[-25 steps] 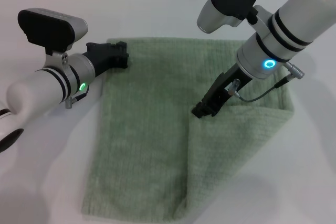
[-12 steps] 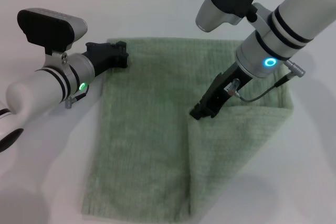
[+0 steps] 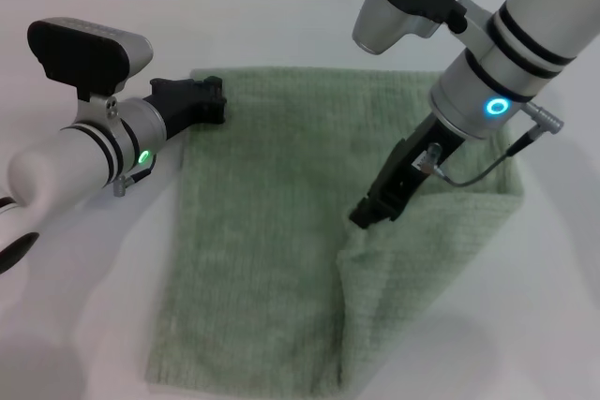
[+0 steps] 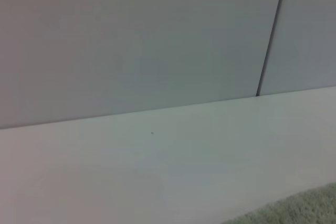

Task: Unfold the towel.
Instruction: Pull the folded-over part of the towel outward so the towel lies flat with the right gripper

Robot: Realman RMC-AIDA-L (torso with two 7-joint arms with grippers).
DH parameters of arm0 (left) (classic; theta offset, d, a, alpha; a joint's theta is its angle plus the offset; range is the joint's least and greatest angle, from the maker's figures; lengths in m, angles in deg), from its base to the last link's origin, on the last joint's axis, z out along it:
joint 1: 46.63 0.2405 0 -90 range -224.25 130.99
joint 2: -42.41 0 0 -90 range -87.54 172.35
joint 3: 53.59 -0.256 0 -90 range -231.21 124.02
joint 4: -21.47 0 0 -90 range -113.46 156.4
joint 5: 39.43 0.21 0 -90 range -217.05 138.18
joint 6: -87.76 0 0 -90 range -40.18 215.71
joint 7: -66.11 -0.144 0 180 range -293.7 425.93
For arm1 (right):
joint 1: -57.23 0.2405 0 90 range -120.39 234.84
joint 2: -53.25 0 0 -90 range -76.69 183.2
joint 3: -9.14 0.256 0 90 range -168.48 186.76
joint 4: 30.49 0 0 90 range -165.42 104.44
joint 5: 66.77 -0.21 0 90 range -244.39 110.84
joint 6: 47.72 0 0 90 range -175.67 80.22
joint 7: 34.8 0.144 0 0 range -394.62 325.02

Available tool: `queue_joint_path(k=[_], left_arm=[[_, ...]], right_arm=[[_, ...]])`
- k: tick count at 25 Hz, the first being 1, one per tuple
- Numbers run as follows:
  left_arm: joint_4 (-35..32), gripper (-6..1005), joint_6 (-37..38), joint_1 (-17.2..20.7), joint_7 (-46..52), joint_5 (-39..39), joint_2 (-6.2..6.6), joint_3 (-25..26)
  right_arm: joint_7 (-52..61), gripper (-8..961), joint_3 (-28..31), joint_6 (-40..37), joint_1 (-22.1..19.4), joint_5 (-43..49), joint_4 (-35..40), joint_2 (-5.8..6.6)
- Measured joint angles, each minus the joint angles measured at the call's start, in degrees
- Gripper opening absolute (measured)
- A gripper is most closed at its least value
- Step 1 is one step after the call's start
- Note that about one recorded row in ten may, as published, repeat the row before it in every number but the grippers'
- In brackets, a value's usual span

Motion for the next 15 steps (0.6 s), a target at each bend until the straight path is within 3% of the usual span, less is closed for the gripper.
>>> queue_joint_path(k=[15], left_arm=[[0.3,10,0.2,0.1,0.0,0.0,0.00,0.0]], right_arm=[[4.2,22,5.7,-14.9,-0.3,6.8,9.8,-0.13]])
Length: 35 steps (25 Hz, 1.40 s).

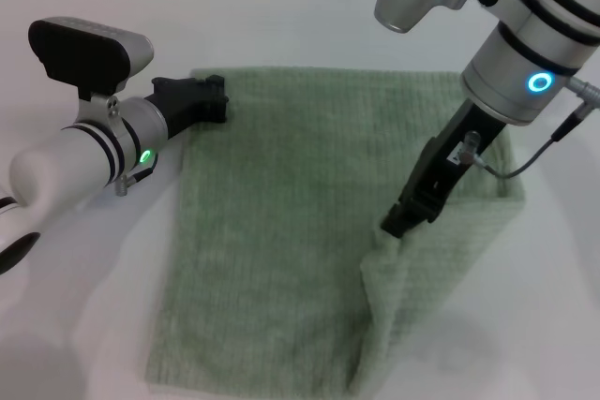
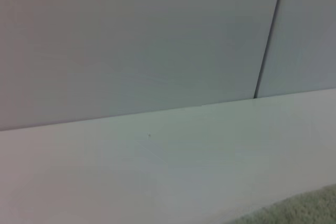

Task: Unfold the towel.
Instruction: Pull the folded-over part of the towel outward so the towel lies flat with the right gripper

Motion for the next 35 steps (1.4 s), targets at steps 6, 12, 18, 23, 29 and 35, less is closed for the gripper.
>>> queue_joint_path(k=[6,12,18,23,29,35], left_arm=[[0.5,10,-0.1,0.4,0.0,0.0,0.04,0.2],[0.7,10,0.0,0.6,0.0,0.0,0.10,0.7],[1.4,10,0.0,0.8,0.0,0.0,0.31,0.7],[1.6,10,0.0,0.8,0.0,0.0,0.34,0.8],[1.9,10,-0.1,0.8,0.0,0.0,0.35,1.0],[1.9,10,-0.2,0.8,0.0,0.0,0.44,1.4]], right_arm=[[0.7,23,0.3,-6.2,0.6,0.6,2.0,-0.05],[1.9,24,0.4,-9.3,0.8,2.1,2.9,-0.01],[3.0,25,0.2,-12.4,1.2,4.6,3.1,-0.06],[3.1,26,-0.7,-13.3,1.2,6.0,2.6,-0.22],[4.0,27,-1.6,-15.4,1.3,6.3,2.2,-0.41],[4.9,28,-3.8,-16.6,1.2,6.4,1.8,-0.42]])
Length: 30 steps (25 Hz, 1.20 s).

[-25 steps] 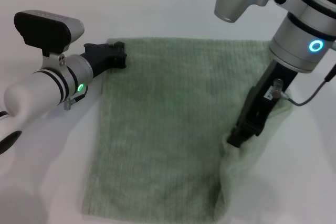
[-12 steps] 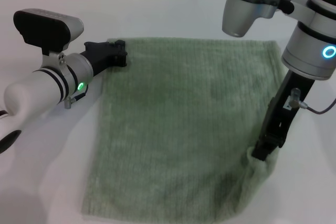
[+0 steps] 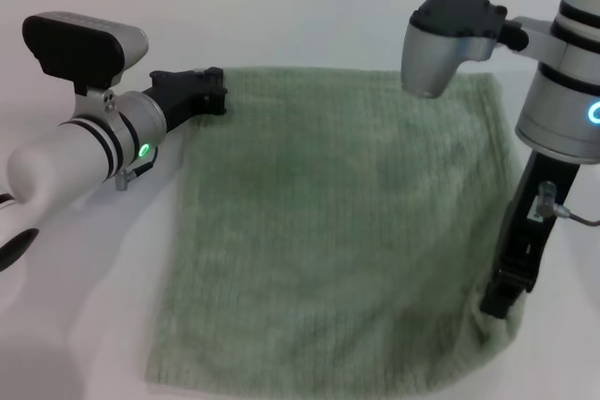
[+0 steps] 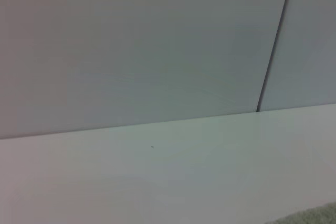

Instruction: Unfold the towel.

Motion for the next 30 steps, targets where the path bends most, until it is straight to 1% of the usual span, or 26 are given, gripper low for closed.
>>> queue_joint_path(k=[1,6,10,21,30], left_arm=[[0.0,10,0.0,0.0,0.0,0.0,0.01,0.0],[0.0,10,0.2,0.0,-0.1,0.0,-0.02,0.0],[0.1,10,0.2,0.0,-0.1,0.0,-0.14,0.0],[0.1,10,0.2,0.2,0.0,0.0,-0.24,0.0],[0.2,10,0.2,0.2,0.0,0.0,-0.27,0.0]], right_arm=[[0.3,28,-1.3,0.3,-0.1,0.0,0.0,-0.08],[0.6,29,-3.8,1.6,-0.3,0.1,-0.6,-0.21],[0.6,30,-4.0,1.7,-0.2,0.1,-0.8,-0.23],[0.3,139,-4.1,1.8,0.0,0.1,-0.9,-0.25],[0.3,195,-4.1,2.2,0.1,0.1,-0.9,-0.25]])
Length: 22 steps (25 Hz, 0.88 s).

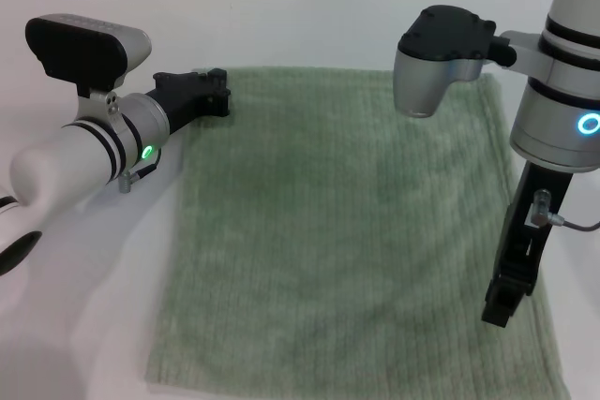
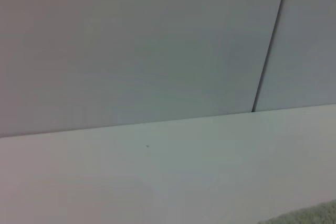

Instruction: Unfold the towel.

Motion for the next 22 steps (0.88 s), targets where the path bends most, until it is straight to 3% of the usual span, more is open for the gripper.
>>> queue_joint_path(k=[5,11,15,16,20,21,22], left_arm=[[0.8,11,0.0,0.5,0.0,0.0,0.19,0.0],[0.9,11,-0.2,0.6,-0.2,0.0,0.25,0.0],[0.9,11,-0.2,0.6,-0.4,0.0,0.24,0.0],[0.8,11,-0.3,0.6,-0.4,0.0,0.20,0.0],[0.5,11,-0.3,0.6,-0.4,0.0,0.07,0.0],[0.4,11,-0.3,0.6,-0.5,0.0,0.03,0.0],[0.4,11,-0.3,0.6,-0.5,0.0,0.03,0.0]], right_arm=[[0.8,213,0.8,4.0,0.0,0.8,0.4,0.02],[3.7,216,5.8,17.4,-0.8,5.0,1.1,0.23],[3.7,216,7.3,22.2,-1.9,5.1,2.4,0.26],[3.5,216,7.4,27.1,-2.9,5.1,3.2,0.25],[2.9,216,7.4,34.4,-4.6,4.9,3.8,0.11],[2.2,216,7.5,40.8,-6.0,4.7,4.1,-0.01],[2.2,216,7.5,40.8,-6.0,4.7,4.1,-0.01]])
